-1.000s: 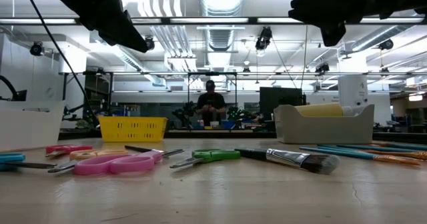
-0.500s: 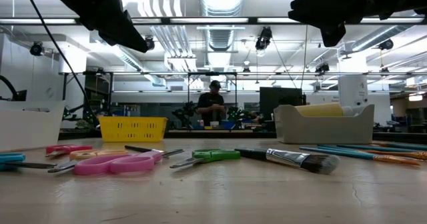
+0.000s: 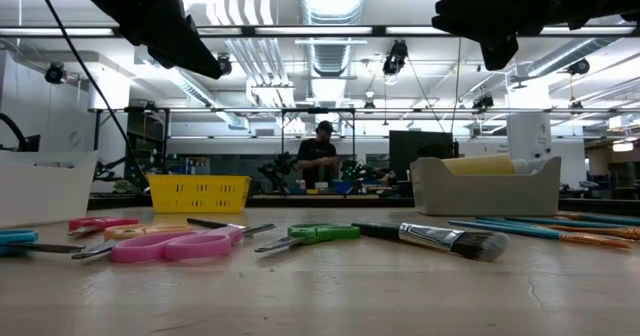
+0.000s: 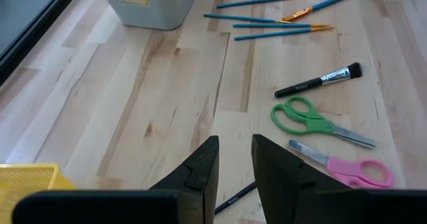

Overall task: Pick & Place Paint Supplies
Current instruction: Put the black eyeshadow brush into the white bin

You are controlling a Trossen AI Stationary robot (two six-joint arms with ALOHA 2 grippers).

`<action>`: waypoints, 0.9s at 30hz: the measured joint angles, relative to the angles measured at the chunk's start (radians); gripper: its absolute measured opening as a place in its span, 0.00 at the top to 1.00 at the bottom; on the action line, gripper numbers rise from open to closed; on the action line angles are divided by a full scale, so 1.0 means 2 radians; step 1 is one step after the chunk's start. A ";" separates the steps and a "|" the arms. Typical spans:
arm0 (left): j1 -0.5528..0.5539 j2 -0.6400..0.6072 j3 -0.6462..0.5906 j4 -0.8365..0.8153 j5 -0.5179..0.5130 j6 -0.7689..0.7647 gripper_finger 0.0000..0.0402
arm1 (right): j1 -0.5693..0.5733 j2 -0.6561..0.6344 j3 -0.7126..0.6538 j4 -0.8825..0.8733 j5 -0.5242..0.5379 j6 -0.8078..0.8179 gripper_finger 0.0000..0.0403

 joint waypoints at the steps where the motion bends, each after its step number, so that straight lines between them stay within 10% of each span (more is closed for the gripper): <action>1: 0.000 0.000 0.000 0.000 0.000 -0.001 0.77 | 0.000 0.000 0.000 0.000 0.000 0.000 0.75; 27: 0.023 0.034 0.021 -0.092 0.046 -0.518 0.77 | 0.000 0.000 0.000 0.000 0.000 0.000 0.75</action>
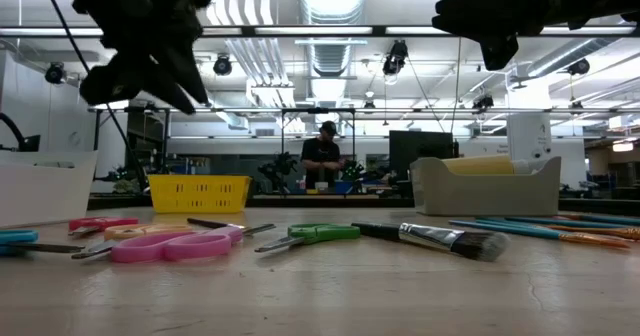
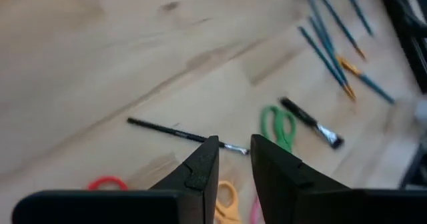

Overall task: Pick & Place Paint Supplies
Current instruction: Put the black eyeshadow brush into the white bin

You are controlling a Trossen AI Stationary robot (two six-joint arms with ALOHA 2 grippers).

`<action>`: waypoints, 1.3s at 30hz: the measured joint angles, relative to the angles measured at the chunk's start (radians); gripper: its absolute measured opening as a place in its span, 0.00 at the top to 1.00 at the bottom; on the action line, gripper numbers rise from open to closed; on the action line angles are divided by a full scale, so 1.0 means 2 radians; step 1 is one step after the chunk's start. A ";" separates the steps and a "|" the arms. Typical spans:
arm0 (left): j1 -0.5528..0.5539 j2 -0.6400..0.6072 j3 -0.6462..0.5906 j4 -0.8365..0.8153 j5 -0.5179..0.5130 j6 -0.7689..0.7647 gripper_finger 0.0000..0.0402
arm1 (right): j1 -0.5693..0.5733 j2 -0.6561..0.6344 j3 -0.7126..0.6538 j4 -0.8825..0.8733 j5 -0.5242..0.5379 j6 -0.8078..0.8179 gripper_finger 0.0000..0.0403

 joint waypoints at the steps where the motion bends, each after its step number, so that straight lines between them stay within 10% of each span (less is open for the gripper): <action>1: 0.003 0.007 0.000 -0.002 0.000 -0.029 0.76 | 0.000 0.000 0.000 0.000 0.000 0.000 0.75; 9: 0.031 0.052 -0.001 -0.006 0.014 -0.313 0.68 | 0.000 0.000 0.000 0.000 0.000 0.000 0.75; 39: 0.076 0.207 0.062 0.022 0.179 -0.459 0.67 | 0.000 0.000 0.000 0.000 0.000 0.000 0.75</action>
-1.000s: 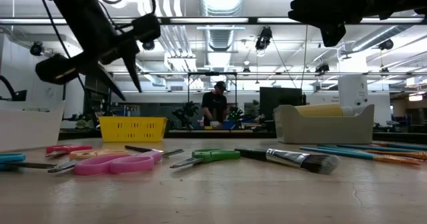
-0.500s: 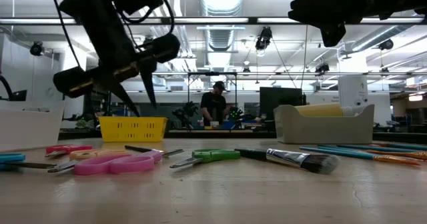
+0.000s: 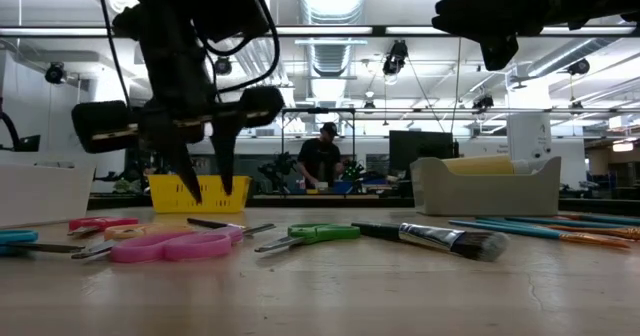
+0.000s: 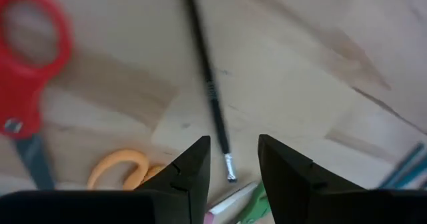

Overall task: Pick & Place Paint Supplies
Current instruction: Put the black eyeshadow brush into the white bin

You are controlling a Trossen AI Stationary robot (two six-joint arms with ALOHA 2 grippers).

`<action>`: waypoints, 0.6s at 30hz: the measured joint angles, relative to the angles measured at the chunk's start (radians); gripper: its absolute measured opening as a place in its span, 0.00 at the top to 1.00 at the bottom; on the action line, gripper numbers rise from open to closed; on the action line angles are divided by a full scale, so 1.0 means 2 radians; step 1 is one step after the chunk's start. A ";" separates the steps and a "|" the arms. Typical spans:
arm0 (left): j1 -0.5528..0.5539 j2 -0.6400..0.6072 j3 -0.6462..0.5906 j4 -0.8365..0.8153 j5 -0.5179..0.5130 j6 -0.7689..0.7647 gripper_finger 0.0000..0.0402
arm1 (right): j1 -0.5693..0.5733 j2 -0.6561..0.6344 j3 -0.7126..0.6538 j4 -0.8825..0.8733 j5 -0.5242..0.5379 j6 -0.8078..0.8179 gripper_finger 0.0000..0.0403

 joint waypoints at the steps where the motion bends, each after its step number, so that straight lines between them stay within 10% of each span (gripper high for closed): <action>1: 0.000 0.002 0.000 -0.004 0.002 -0.013 0.67 | 0.000 0.000 0.000 0.000 0.000 0.000 0.75; 18: 0.015 0.040 0.000 -0.001 -0.002 -0.025 0.75 | 0.000 0.000 0.000 0.000 0.000 0.000 0.75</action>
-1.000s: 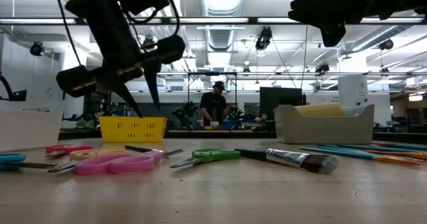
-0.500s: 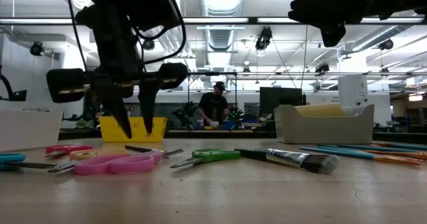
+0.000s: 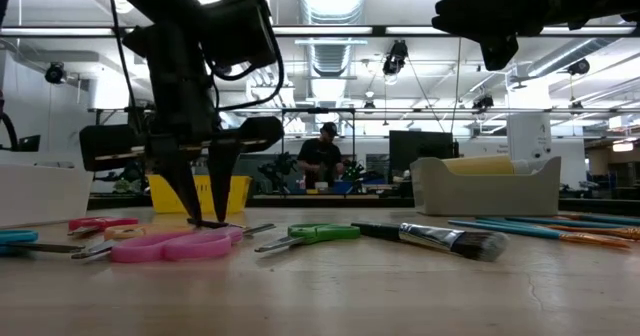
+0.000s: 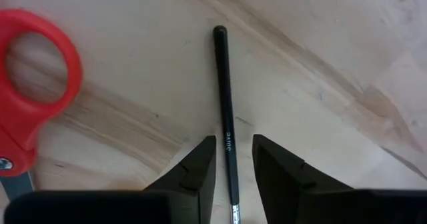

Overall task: Pick & Place Paint Supplies
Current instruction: Put the black eyeshadow brush into the white bin

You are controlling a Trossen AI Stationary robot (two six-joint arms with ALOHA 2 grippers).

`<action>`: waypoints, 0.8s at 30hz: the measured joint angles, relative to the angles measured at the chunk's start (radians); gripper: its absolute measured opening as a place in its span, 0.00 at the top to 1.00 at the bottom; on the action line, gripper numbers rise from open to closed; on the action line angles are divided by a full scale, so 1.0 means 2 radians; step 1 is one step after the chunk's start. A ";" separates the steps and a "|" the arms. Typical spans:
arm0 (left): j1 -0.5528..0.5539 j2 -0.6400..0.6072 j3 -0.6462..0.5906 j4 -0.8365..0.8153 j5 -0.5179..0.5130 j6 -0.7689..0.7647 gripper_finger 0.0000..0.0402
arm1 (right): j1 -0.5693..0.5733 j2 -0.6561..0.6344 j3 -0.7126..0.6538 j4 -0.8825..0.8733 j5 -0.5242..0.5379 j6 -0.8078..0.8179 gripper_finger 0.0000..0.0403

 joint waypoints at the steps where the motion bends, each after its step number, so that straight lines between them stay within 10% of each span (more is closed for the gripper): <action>1: 0.000 0.001 0.000 0.000 0.000 -0.003 0.75 | 0.000 0.000 0.000 0.000 0.000 0.000 0.75; 24: 0.003 0.006 0.001 -0.009 0.006 -0.050 0.86 | 0.000 0.000 0.000 0.000 0.000 0.000 0.75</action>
